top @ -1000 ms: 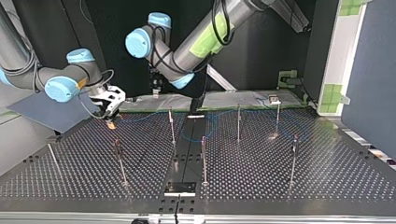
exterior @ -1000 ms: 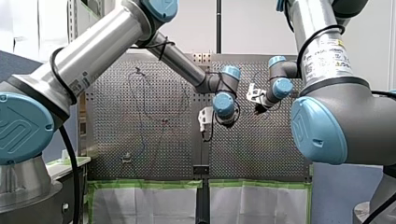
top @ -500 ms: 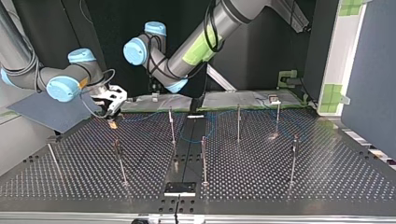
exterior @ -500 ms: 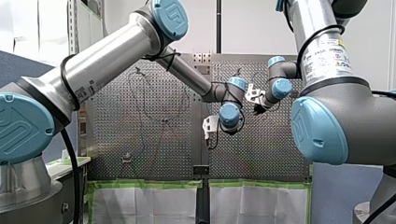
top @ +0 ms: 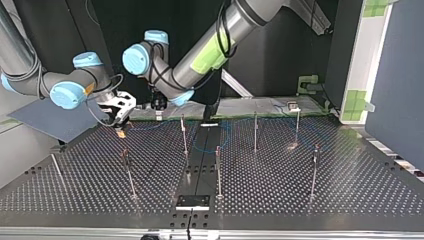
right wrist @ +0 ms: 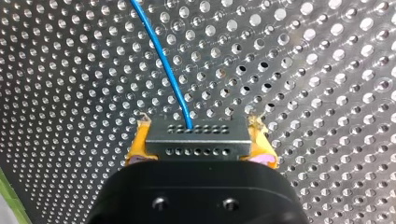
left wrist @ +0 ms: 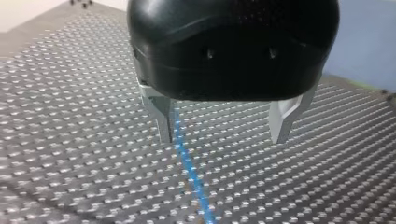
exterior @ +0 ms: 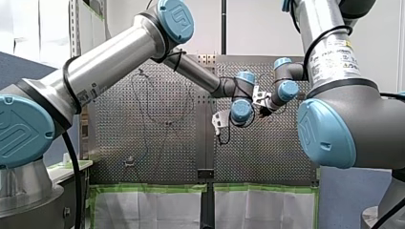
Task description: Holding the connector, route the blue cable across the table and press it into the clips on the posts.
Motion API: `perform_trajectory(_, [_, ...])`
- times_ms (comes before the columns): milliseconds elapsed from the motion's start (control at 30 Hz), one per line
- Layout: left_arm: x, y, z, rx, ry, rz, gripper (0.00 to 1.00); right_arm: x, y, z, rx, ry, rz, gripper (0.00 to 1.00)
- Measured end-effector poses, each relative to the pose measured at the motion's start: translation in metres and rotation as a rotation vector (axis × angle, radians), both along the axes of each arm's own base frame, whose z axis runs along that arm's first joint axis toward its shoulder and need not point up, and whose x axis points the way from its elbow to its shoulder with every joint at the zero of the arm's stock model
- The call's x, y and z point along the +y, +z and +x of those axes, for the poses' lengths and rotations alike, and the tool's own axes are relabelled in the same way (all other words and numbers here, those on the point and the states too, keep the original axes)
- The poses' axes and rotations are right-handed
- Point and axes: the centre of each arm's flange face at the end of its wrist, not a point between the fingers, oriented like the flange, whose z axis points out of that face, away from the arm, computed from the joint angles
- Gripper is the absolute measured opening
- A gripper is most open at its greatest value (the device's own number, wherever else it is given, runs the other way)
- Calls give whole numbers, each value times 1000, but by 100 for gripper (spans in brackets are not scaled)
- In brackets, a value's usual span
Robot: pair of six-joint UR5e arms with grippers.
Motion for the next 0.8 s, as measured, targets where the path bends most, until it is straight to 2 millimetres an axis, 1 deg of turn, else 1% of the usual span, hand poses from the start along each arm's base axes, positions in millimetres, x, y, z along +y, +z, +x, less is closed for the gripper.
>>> perform_trajectory(67, [-1, 5, 5, -14, 5, -14, 100, 0, 0, 0, 0, 0, 0, 0])
perform_trajectory(133, [-3, 5, 9, -24, 5, -25, 100, 0, 0, 0, 0, 0, 0, 0])
perform_trajectory(333, [-7, -13, 19, -22, 6, -28, 100, 0, 0, 0, -2, 2, 1, 0])
perform_trajectory(633, [-12, -38, 40, -5, 25, -10, 100, 0, 0, 1, -6, 14, 2, 0])
perform_trajectory(700, [-13, -36, 44, -10, 30, -15, 100, 0, 0, 0, -6, 14, 2, 0])
perform_trajectory(800, [-16, -27, 50, -22, 40, -30, 100, 0, 0, 0, -6, 12, 2, 0])
